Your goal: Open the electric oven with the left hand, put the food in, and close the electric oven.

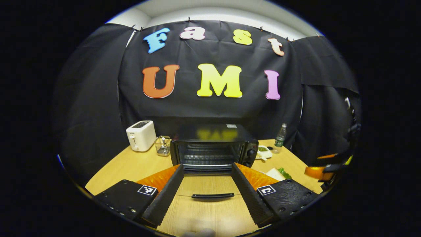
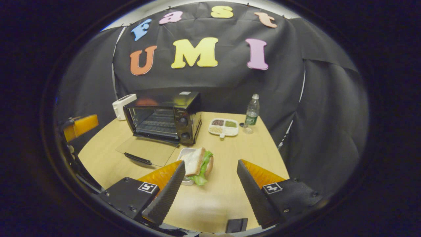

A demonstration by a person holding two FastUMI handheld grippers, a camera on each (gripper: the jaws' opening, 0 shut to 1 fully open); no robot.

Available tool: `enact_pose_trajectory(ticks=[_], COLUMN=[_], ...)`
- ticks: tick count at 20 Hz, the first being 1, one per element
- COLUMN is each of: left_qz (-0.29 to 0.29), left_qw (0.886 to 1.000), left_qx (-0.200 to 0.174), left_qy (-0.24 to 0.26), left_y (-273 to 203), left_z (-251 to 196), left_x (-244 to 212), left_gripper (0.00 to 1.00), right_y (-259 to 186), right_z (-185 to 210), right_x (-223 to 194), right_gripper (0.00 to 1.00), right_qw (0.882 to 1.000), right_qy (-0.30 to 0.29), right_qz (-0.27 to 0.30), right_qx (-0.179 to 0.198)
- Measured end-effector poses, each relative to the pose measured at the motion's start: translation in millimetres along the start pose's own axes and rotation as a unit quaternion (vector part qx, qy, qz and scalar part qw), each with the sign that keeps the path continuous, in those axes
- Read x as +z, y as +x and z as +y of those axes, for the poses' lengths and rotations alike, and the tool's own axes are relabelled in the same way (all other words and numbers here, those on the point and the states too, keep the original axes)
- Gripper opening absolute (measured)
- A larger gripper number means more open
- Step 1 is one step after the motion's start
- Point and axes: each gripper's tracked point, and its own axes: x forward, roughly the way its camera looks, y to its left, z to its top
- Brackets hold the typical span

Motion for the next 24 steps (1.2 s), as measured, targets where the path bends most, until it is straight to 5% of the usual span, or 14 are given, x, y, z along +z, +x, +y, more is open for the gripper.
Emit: enact_pose_trajectory(ticks=[4, 9, 14, 17, 20, 21, 24], left_qz=[-0.032, -0.036, -0.040, -0.033, -0.029, -0.028, -0.027], left_qw=[0.998, 0.995, 0.992, 0.990, 0.990, 0.990, 0.990], left_qx=[0.046, 0.092, 0.121, 0.135, 0.141, 0.139, 0.136], left_qy=[0.010, 0.019, 0.018, 0.014, 0.016, 0.016, 0.019], left_y=[-18, -21, -14, -8, -8, -9, -11], left_z=[3, -12, -31, -37, -45, -46, -42], left_x=[47, 69, 82, 82, 81, 81, 79], left_gripper=[0.95, 0.95, 0.95, 0.95, 0.95, 0.95, 0.95], right_y=[49, 106, 130, 134, 129, 127, 119], right_z=[3, 15, 29, 27, 31, 32, 35], right_x=[-25, -33, -34, -36, -32, -32, -23], right_gripper=[1.00, 0.90, 0.90, 0.64, 0.52, 0.43, 0.39], right_qw=[0.994, 0.971, 0.949, 0.941, 0.930, 0.930, 0.936], right_qy=[0.051, 0.120, 0.138, 0.148, 0.169, 0.169, 0.158], right_qz=[0.067, 0.141, 0.188, 0.207, 0.217, 0.215, 0.202], right_qx=[0.065, 0.154, 0.212, 0.225, 0.244, 0.245, 0.241])
